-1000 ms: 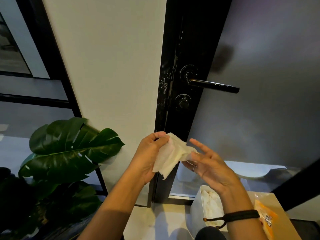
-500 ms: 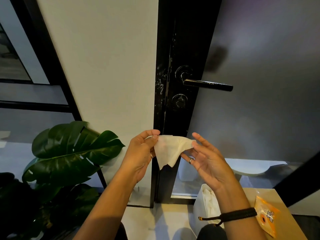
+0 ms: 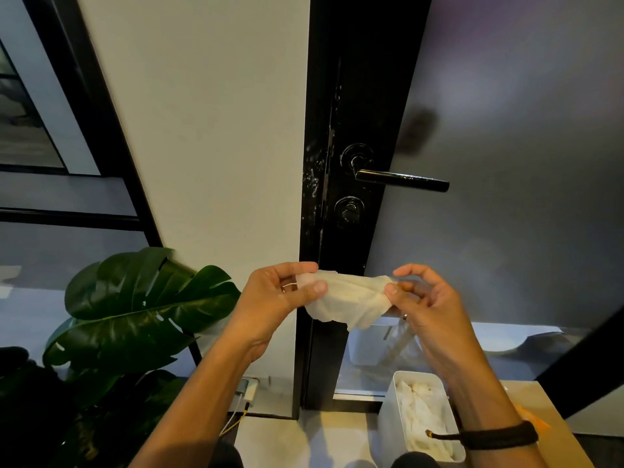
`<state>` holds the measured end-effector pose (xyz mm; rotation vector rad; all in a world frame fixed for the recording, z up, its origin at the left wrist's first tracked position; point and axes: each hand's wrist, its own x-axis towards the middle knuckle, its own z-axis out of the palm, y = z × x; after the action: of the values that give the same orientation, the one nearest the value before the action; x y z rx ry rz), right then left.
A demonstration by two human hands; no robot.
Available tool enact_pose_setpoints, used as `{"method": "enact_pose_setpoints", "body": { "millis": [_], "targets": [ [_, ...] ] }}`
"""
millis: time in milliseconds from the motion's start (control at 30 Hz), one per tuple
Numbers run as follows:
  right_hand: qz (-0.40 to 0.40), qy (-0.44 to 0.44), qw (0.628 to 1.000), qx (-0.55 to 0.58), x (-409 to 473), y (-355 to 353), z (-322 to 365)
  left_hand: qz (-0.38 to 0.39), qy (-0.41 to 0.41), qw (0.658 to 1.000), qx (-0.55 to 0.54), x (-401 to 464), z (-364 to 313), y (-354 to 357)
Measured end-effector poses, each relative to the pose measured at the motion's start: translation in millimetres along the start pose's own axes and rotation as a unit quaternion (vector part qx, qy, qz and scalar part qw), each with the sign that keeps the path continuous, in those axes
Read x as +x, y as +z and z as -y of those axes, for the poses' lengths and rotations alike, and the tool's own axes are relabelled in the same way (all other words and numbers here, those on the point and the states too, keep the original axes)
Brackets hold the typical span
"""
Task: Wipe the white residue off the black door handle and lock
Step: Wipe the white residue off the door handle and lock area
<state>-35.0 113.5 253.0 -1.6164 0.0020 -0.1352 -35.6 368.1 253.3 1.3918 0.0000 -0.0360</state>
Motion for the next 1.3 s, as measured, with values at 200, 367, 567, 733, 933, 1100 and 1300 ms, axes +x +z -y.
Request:
{"method": "enact_pose_setpoints", "body": {
  "millis": [200, 367, 567, 733, 933, 1100, 1300],
  "targets": [
    [0.155, -0.01, 0.982, -0.11, -8, -6, 12, 0.017, 0.108, 0.956, 0.271, 0, -7, -3],
    [0.086, -0.071, 0.945, -0.307, -2, -5, 16, 0.008, 0.152, 0.916, 0.371, 10, -15, -10],
    [-0.027, -0.068, 0.992, -0.104, 4, 20, 19, -0.033, 0.129, 0.945, 0.3, 21, -22, 8],
    [-0.062, -0.13, 0.989, -0.035, -5, 56, 29, 0.03, 0.197, 0.943, 0.266, 4, -27, 45],
    [-0.014, -0.11, 0.991, 0.074, -20, 64, 43, 0.132, 0.181, 0.922, 0.316, -6, -45, 35],
    [-0.074, -0.099, 0.99, 0.067, -14, 53, 54, 0.061, 0.219, 0.933, 0.281, -2, -73, 26],
    [-0.178, -0.319, 0.93, -0.038, 10, 37, 123, -0.134, 0.441, 0.807, 0.37, 53, -116, 22]
  ]
}}
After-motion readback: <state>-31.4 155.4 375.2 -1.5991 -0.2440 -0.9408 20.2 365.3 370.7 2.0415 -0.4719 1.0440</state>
